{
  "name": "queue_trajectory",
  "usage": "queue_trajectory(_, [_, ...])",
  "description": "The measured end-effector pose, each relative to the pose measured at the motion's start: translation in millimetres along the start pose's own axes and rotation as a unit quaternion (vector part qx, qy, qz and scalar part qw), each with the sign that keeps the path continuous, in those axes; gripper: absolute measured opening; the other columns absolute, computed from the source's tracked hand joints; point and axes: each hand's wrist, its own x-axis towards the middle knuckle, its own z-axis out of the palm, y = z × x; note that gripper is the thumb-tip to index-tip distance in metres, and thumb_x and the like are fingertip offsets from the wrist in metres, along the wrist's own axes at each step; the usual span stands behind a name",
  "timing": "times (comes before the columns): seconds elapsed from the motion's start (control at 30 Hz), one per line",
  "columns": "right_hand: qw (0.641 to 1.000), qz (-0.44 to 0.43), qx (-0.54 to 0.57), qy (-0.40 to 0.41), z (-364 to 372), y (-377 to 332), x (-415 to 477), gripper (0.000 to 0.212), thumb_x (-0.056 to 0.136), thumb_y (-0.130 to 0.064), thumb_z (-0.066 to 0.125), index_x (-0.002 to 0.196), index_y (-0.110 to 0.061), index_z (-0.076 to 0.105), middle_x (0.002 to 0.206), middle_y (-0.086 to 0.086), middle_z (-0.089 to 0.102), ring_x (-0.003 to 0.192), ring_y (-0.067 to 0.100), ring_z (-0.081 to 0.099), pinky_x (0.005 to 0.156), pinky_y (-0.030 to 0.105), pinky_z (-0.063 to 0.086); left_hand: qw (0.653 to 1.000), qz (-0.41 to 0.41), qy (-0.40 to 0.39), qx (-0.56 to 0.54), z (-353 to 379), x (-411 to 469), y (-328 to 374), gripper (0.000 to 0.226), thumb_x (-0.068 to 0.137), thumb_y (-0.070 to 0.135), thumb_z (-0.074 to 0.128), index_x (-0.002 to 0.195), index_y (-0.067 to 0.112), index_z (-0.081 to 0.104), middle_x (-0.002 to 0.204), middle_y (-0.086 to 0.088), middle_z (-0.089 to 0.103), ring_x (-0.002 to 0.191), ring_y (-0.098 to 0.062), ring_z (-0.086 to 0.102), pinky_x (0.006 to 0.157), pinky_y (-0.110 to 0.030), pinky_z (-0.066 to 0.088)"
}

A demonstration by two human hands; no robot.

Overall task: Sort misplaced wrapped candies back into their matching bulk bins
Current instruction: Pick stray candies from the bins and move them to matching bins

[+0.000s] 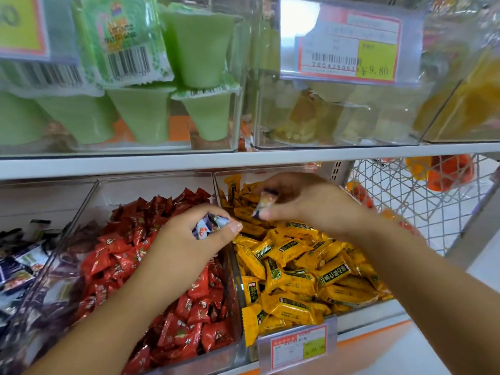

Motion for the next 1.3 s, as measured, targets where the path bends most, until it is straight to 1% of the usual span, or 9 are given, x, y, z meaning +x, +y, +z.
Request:
queue_trajectory(0.2, [0.987,-0.035,0.155,-0.024,36,-4,-14,0.046,0.079,0.008,0.070,0.110,-0.023,0.055,0.084,-0.003,0.069,0.081,0.015,0.066,0.084,0.034,0.054,0.997,-0.035,0.035,-0.056,13,1,10,0.019,0.072,0.040,0.076,0.084,0.026,0.069,0.077,0.011,0.067,0.060,0.002,0.059,0.050,-0.006,0.042])
queue_trajectory(0.37, [0.969,0.028,-0.237,0.070,-30,21,30,0.022,0.098,-0.021,0.053,0.112,-0.031,0.066,0.114,-0.014,0.064,0.098,0.002,0.060,0.078,0.012,0.043,0.999,-0.006,0.044,0.001,8,2,3,0.011,0.078,0.032,0.075,0.080,0.025,0.067,0.070,0.015,0.064,0.057,0.002,0.055,0.052,-0.006,0.040])
queue_trajectory(0.53, [0.932,0.040,-0.354,-0.059,-50,60,79,0.027,0.099,-0.025,0.051,0.122,-0.020,0.065,0.123,-0.001,0.061,0.086,0.002,0.047,0.063,0.005,0.032,0.999,0.018,0.025,0.026,5,-1,-3,0.010,0.077,0.035,0.074,0.080,0.030,0.067,0.075,0.011,0.065,0.058,-0.001,0.056,0.053,-0.010,0.042])
queue_trajectory(0.63, [0.916,0.047,-0.383,-0.109,-43,58,88,0.031,0.093,-0.038,0.058,0.120,-0.025,0.065,0.110,-0.007,0.062,0.099,0.011,0.055,0.077,0.019,0.036,0.999,0.027,0.014,0.037,5,-1,-6,0.011,0.077,0.037,0.073,0.080,0.030,0.066,0.070,0.010,0.063,0.055,-0.002,0.053,0.051,-0.010,0.039])
queue_trajectory(0.77, [0.899,0.079,-0.412,-0.124,-32,56,92,0.030,0.086,-0.026,0.064,0.115,-0.018,0.066,0.112,0.004,0.063,0.103,0.023,0.057,0.085,0.032,0.046,0.999,0.030,0.010,0.042,5,1,-7,0.011,0.077,0.036,0.073,0.080,0.028,0.065,0.070,0.012,0.062,0.056,-0.001,0.053,0.052,-0.010,0.039])
queue_trajectory(0.9, [0.934,0.053,-0.354,-0.011,-20,74,87,0.022,0.088,-0.021,0.061,0.108,-0.020,0.069,0.105,0.001,0.063,0.098,0.018,0.054,0.076,0.024,0.036,0.999,0.033,0.005,0.040,5,0,-6,0.011,0.078,0.036,0.073,0.081,0.028,0.065,0.071,0.012,0.062,0.056,-0.002,0.052,0.052,-0.011,0.039])
queue_trajectory(1.07, [0.972,0.051,-0.226,0.039,-29,65,72,0.016,0.086,-0.030,0.069,0.101,-0.025,0.072,0.100,-0.001,0.068,0.093,0.017,0.061,0.069,0.023,0.045,0.999,0.027,0.006,0.037,4,1,-8,0.014,0.078,0.038,0.072,0.084,0.028,0.066,0.074,0.008,0.063,0.057,-0.003,0.053,0.052,-0.013,0.040])
queue_trajectory(1.17, [0.994,0.064,-0.080,0.045,-36,58,55,0.015,0.087,-0.025,0.069,0.100,-0.033,0.069,0.104,-0.001,0.071,0.099,0.019,0.066,0.088,0.032,0.054,0.999,0.017,0.011,0.025,5,2,-8,0.012,0.078,0.037,0.073,0.084,0.028,0.066,0.077,0.009,0.064,0.060,-0.003,0.055,0.054,-0.013,0.043])
queue_trajectory(1.3, [0.996,0.053,0.035,0.059,-35,53,37,0.018,0.084,-0.014,0.071,0.101,-0.019,0.070,0.104,0.000,0.072,0.104,0.018,0.065,0.096,0.038,0.050,1.000,0.005,0.021,0.007,8,3,-5,0.011,0.079,0.034,0.073,0.085,0.027,0.067,0.080,0.012,0.064,0.062,-0.001,0.056,0.055,-0.009,0.042])
